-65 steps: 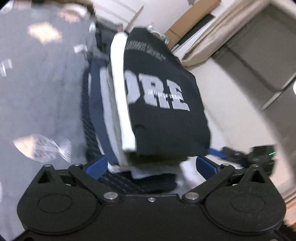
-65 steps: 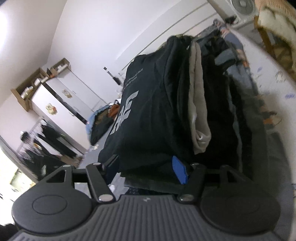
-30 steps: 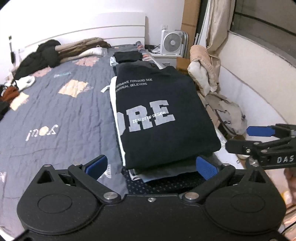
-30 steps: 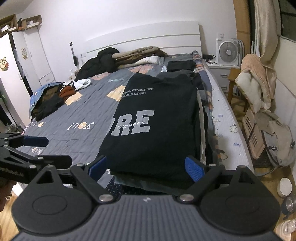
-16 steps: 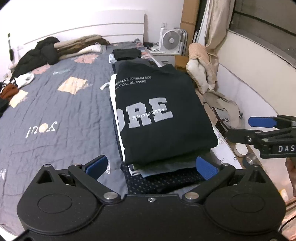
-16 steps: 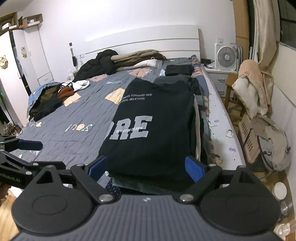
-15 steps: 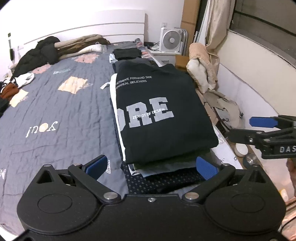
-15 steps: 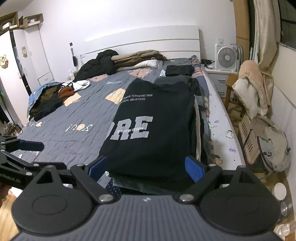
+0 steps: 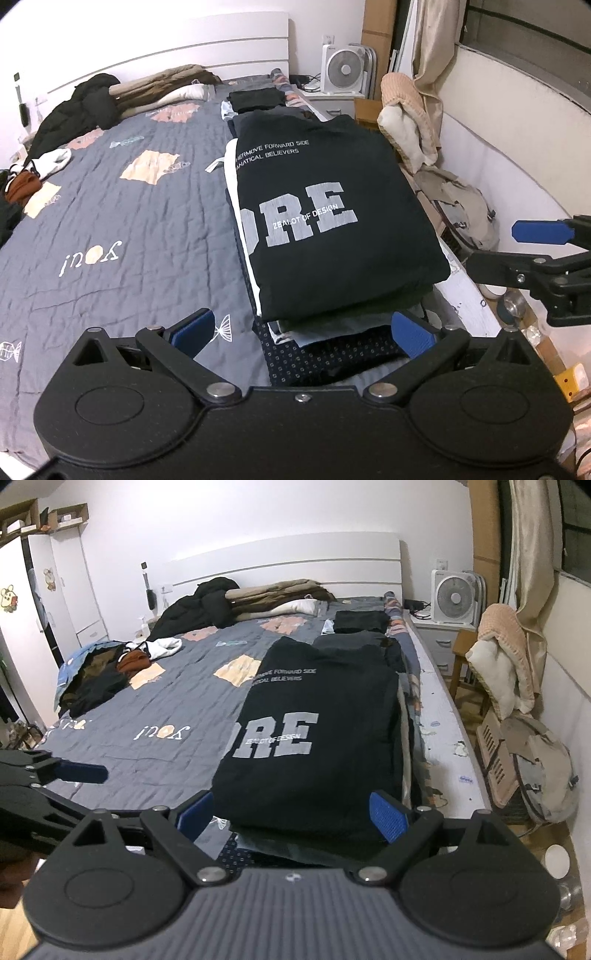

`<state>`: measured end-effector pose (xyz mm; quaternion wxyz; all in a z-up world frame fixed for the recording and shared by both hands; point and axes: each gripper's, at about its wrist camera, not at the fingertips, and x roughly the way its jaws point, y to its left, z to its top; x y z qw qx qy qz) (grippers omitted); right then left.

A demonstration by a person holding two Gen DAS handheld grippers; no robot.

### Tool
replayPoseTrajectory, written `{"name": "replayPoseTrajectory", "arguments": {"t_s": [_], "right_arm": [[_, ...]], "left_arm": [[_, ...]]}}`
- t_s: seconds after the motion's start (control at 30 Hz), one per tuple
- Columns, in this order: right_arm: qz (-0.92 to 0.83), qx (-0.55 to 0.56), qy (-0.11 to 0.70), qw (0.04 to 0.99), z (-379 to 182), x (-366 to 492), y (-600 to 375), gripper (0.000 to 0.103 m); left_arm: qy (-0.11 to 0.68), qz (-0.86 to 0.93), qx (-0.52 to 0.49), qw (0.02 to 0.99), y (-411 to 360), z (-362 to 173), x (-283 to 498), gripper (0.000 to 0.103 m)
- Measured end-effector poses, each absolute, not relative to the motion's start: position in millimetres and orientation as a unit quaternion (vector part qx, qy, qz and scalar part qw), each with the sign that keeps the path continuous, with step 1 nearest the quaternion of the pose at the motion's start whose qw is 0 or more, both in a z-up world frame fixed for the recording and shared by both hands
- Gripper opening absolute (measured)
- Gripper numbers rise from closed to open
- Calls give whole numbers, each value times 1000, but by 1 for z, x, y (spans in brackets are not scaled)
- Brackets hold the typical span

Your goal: Fold clothes

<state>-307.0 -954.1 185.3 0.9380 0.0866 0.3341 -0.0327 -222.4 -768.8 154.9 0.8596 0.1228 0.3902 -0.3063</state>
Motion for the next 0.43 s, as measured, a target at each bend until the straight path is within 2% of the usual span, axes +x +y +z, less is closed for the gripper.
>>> {"name": "replayPoseTrajectory", "arguments": {"t_s": [0.43], "right_arm": [[-37, 89, 335, 937, 185, -306, -952, 91]], "left_arm": [[386, -311, 118, 860, -766, 155, -223, 103]]}}
